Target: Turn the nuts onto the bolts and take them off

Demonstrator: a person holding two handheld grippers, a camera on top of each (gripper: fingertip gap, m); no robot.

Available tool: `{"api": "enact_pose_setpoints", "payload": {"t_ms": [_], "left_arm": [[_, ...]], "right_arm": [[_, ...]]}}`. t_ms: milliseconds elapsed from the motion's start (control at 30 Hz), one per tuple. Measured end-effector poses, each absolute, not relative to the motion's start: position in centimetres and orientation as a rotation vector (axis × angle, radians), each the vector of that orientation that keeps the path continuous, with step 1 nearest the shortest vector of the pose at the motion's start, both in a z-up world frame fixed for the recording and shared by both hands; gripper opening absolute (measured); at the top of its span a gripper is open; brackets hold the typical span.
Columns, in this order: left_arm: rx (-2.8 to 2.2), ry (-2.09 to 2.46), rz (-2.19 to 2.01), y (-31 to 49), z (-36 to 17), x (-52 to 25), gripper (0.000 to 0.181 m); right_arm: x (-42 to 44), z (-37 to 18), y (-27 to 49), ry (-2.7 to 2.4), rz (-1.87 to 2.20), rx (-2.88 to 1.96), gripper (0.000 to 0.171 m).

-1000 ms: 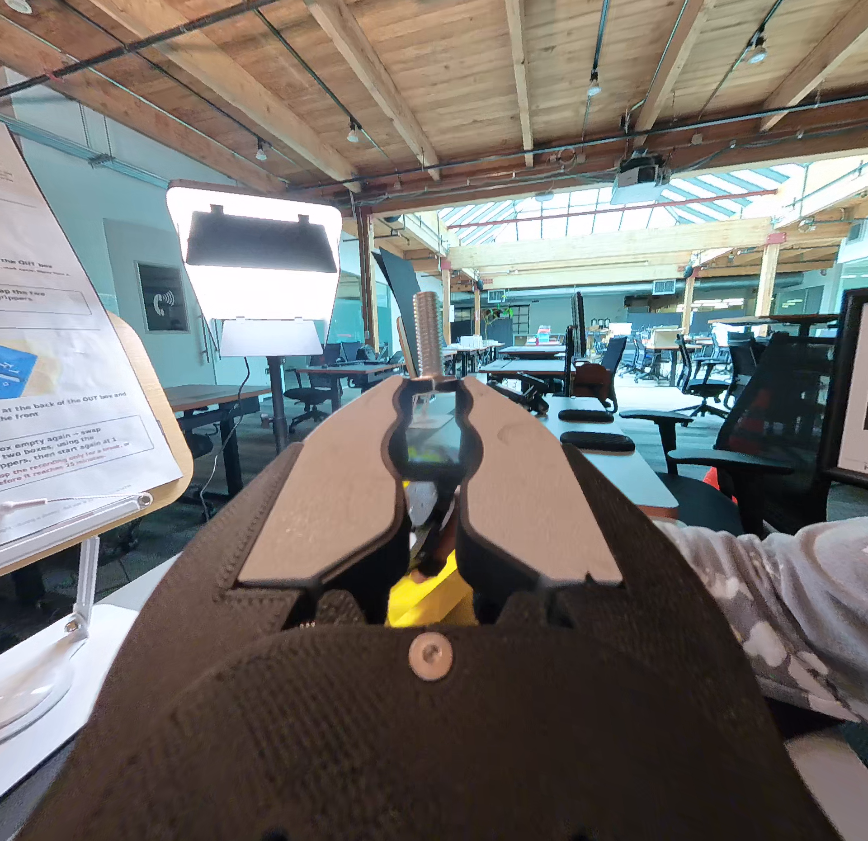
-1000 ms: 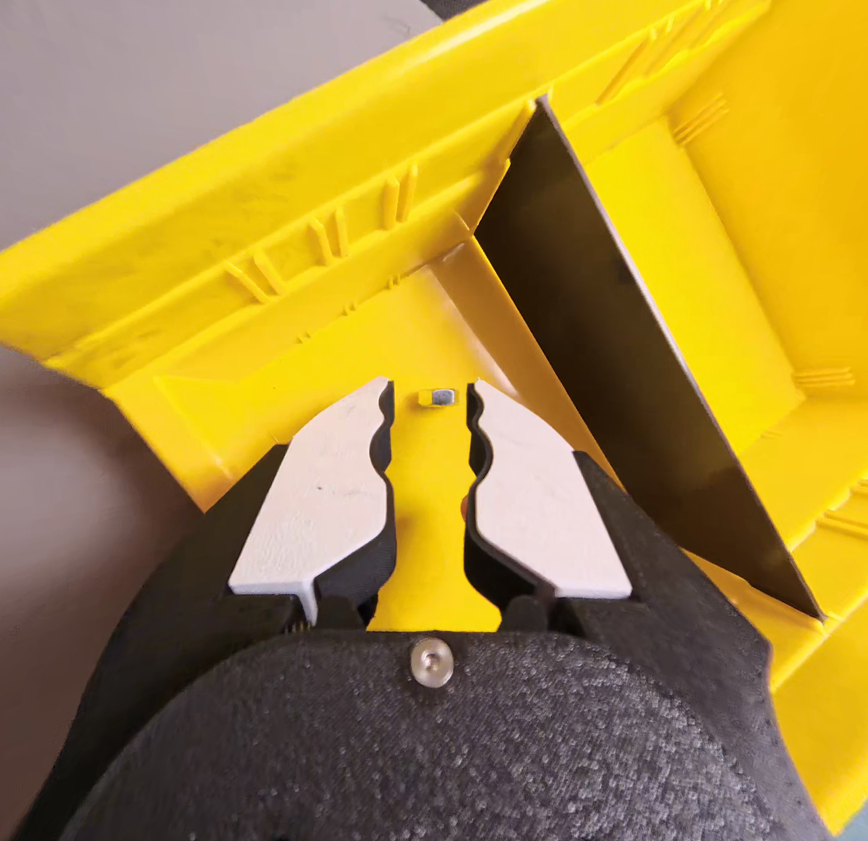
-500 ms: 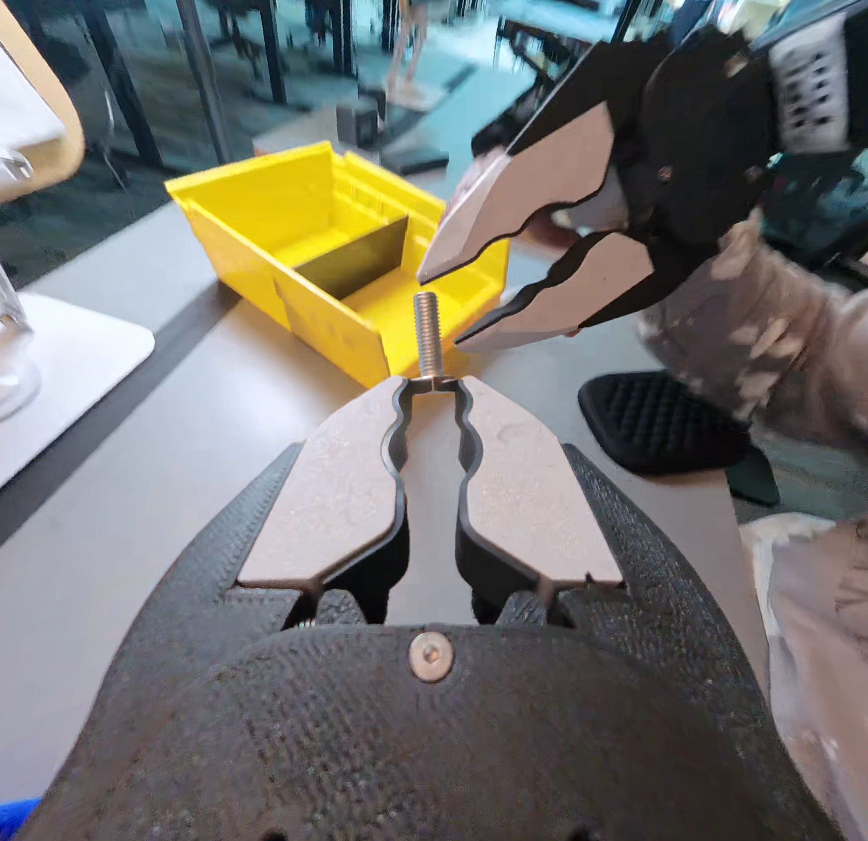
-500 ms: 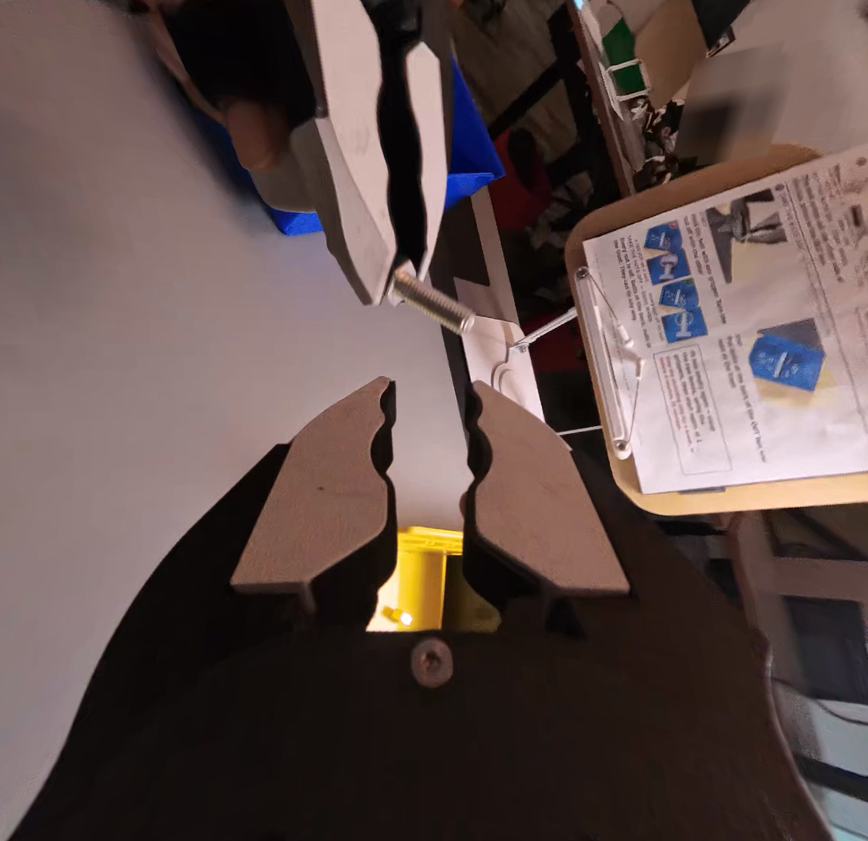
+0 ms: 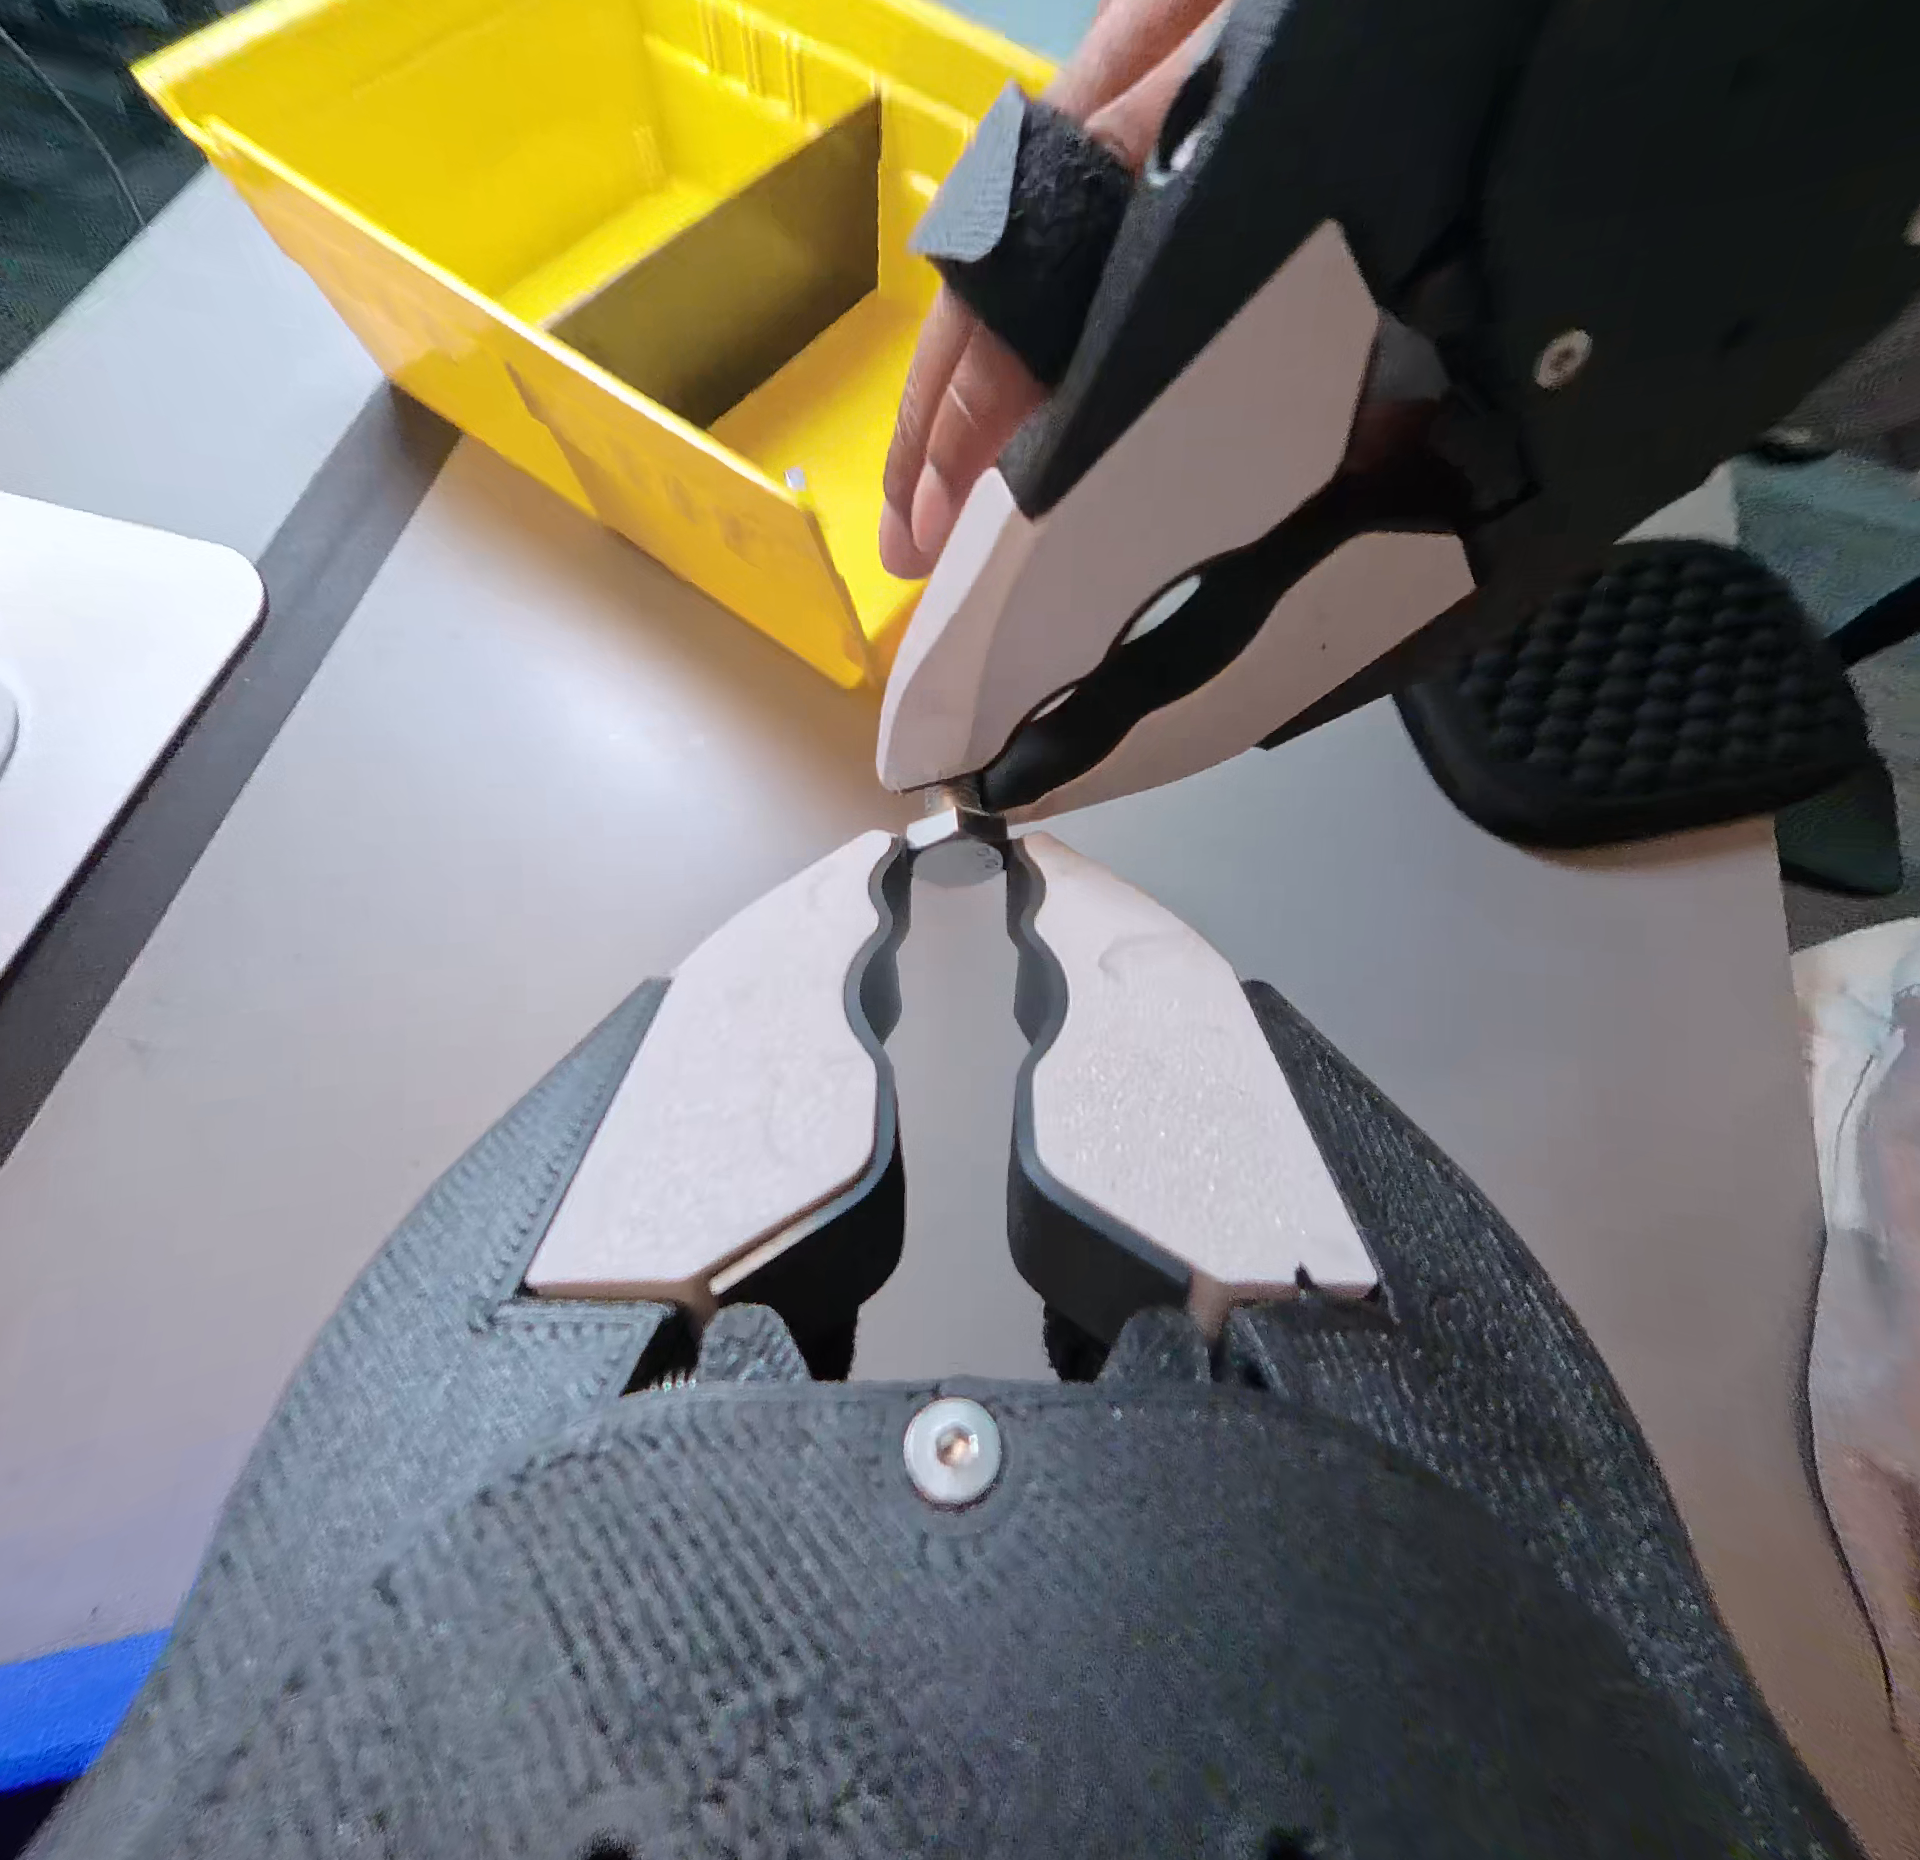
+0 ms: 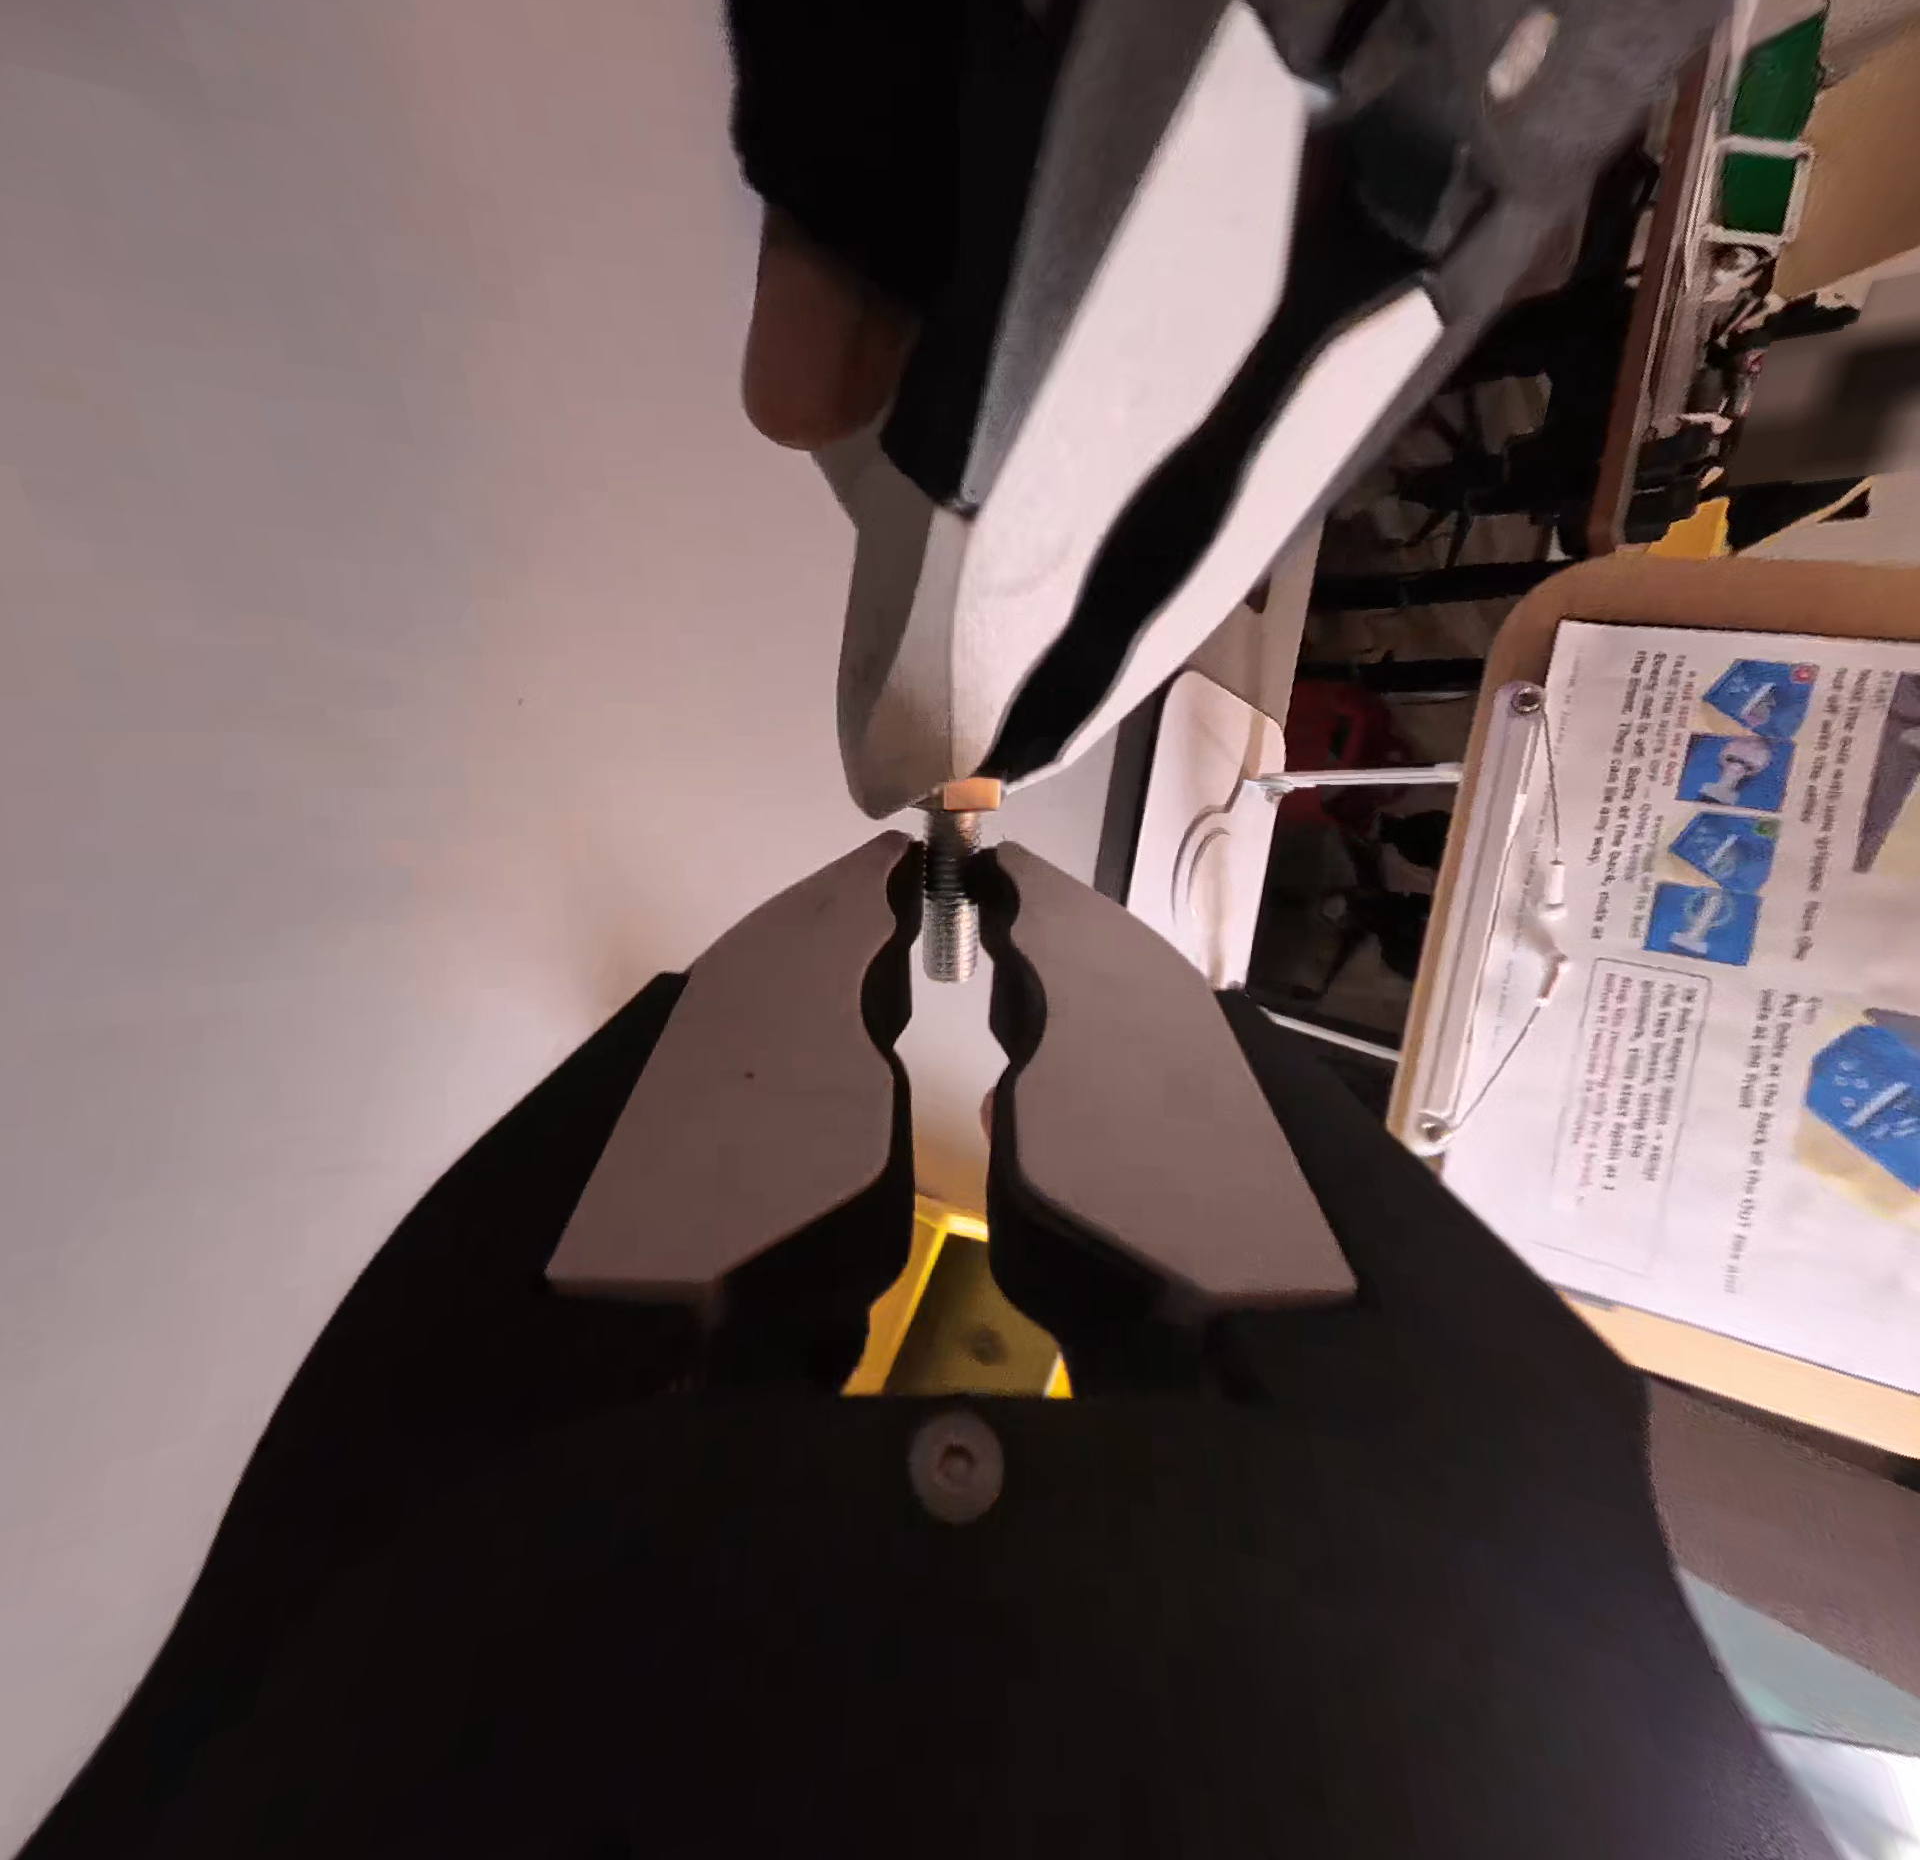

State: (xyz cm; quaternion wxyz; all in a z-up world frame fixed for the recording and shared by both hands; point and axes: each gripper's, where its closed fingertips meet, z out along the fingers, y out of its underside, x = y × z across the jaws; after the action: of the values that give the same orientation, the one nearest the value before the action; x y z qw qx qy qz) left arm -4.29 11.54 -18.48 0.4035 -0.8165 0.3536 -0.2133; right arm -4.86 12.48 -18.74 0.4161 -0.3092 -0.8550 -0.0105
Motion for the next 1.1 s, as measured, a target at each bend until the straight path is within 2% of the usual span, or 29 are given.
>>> {"api": "enact_pose_setpoints", "payload": {"t_ms": [33, 167, 333, 433, 567, 767, 1100], "left_arm": [[-2.024, 0.867, -0.562, 11.7, -17.8, -4.3, 0.018], [-1.889, 0.709, -0.524, 13.2, -15.1, -6.6, 0.023], [-1.774, 0.501, -0.525, 14.5, -12.8, -10.1, 0.027], [-1.712, 0.409, -0.482, 15.1, -11.8, -12.0, 0.029], [-1.672, 0.341, -0.450, 15.4, -11.3, -13.8, 0.029], [-1.678, 0.274, -0.429, 16.1, -12.0, -16.1, 0.029], [-1.688, 0.205, -0.395, 16.7, -12.8, -18.4, 0.028]], "right_arm": [[-4.9, -18.3, 12.6, -2.126, 0.044, -0.820, 0.010], [-4.4, -15.0, 16.0, -1.951, 0.264, -1.041, 0.010], [-0.6, -12.3, 29.7, -1.555, 0.225, -1.505, 0.010], [2.6, -14.8, 37.6, -1.363, 0.183, -1.817, 0.010], [5.3, -20.9, 43.2, -1.264, 0.148, -2.101, 0.010], [5.6, -27.6, 45.6, -1.261, 0.153, -2.342, 0.010], [4.2, -31.7, 45.1, -1.361, 0.196, -2.530, 0.010]]}}
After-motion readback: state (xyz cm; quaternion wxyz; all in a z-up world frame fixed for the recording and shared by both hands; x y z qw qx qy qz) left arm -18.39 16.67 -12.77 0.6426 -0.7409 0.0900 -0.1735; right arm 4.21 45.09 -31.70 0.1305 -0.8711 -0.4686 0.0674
